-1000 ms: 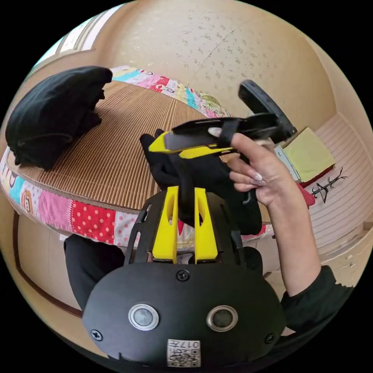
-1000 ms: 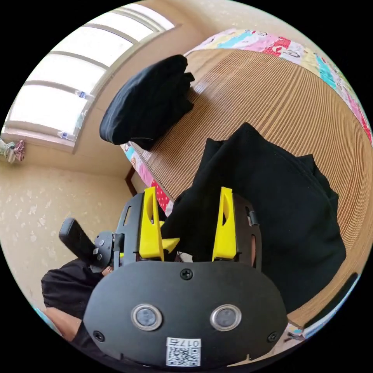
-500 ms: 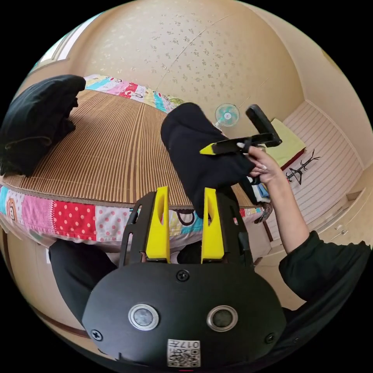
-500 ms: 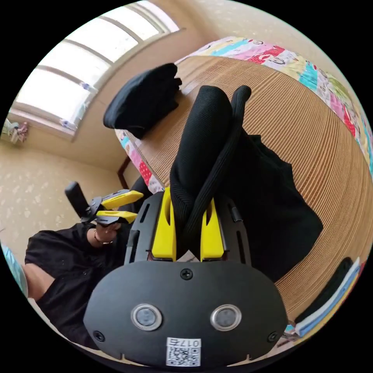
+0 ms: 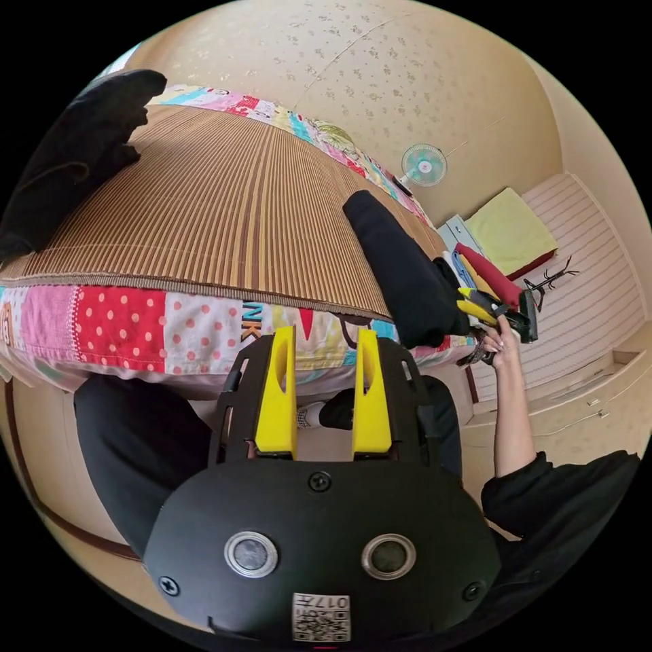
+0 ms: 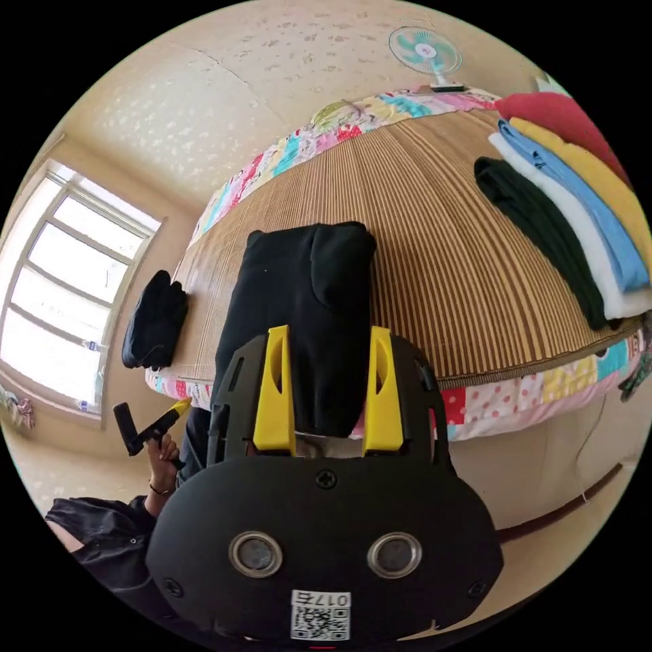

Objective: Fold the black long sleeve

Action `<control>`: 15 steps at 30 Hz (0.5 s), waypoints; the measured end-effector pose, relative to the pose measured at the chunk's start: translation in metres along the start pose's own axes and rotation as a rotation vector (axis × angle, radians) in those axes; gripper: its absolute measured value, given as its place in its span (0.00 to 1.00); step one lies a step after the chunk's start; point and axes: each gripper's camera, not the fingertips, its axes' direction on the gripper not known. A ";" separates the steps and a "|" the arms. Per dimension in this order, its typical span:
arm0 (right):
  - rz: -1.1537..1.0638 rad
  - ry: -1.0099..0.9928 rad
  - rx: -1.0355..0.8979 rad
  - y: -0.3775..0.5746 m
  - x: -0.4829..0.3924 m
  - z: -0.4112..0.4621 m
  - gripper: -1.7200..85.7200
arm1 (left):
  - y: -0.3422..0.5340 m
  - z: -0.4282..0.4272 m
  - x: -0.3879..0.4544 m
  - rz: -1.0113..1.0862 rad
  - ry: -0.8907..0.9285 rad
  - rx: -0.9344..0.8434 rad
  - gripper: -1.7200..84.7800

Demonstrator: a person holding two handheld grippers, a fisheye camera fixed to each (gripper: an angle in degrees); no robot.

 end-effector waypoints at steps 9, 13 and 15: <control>-0.359 0.109 -0.204 0.022 -0.220 0.151 0.25 | 0.020 -0.018 -0.018 -0.013 -0.106 0.017 0.17; -0.432 0.377 -0.099 0.062 -0.222 0.186 0.16 | 0.027 -0.045 -0.037 -0.030 -0.216 0.070 0.17; -0.453 0.365 -0.099 0.065 -0.214 0.188 0.15 | 0.026 -0.052 -0.054 -0.076 -0.237 0.092 0.17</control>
